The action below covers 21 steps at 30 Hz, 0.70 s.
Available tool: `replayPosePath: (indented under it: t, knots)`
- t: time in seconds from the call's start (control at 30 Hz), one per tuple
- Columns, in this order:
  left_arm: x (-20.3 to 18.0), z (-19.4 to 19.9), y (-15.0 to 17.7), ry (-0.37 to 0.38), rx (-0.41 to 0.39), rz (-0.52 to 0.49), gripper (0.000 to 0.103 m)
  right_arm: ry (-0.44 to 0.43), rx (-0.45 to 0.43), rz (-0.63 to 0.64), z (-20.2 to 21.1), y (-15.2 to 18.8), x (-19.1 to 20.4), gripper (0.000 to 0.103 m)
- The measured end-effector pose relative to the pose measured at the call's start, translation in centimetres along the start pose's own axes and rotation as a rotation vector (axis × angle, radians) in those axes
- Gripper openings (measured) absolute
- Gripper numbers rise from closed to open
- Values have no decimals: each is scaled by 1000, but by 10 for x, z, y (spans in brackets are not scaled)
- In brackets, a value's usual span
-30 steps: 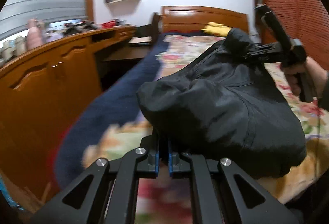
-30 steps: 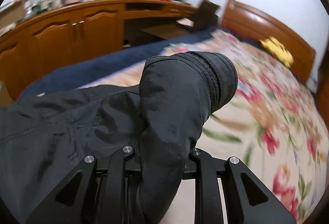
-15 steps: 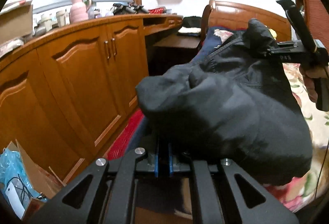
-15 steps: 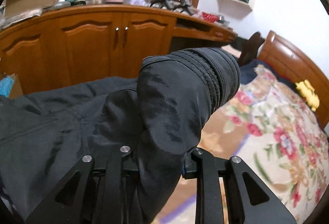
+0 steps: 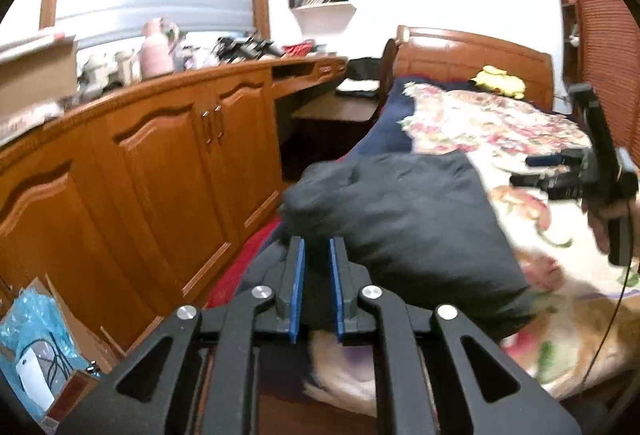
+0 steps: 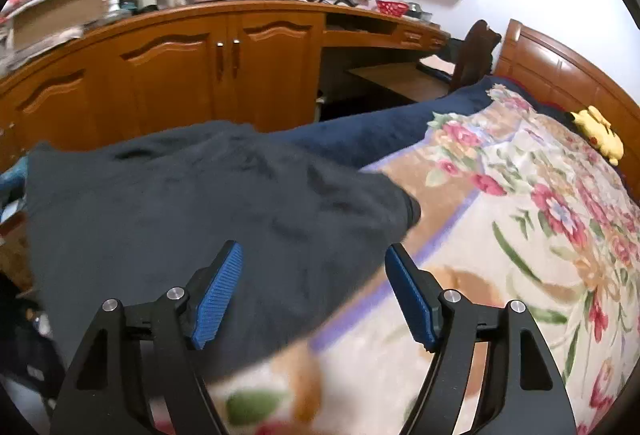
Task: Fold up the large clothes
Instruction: 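Lift the jacket bundle with both grippers and carry it off the bed, then lower the bundle onto the bed edge and open both grippers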
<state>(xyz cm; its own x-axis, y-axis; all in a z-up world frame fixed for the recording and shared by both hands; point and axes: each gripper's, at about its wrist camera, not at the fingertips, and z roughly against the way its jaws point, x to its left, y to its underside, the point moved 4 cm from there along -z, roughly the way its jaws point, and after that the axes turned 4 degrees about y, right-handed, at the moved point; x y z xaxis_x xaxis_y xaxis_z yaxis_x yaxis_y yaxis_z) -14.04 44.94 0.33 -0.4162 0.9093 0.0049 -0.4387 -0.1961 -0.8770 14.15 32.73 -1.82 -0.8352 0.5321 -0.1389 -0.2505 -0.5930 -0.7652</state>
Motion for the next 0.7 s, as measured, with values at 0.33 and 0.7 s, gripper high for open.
replayPosePath:
  t: [0.33,0.7]
  knots:
    - [-67,-21,-30,102,29,-42,38,-8,-51,-36,67,38,-17,75]
    - [-81,-68,-9,65,158,-39,38,-6,-105,-49,121,62,-29,75]
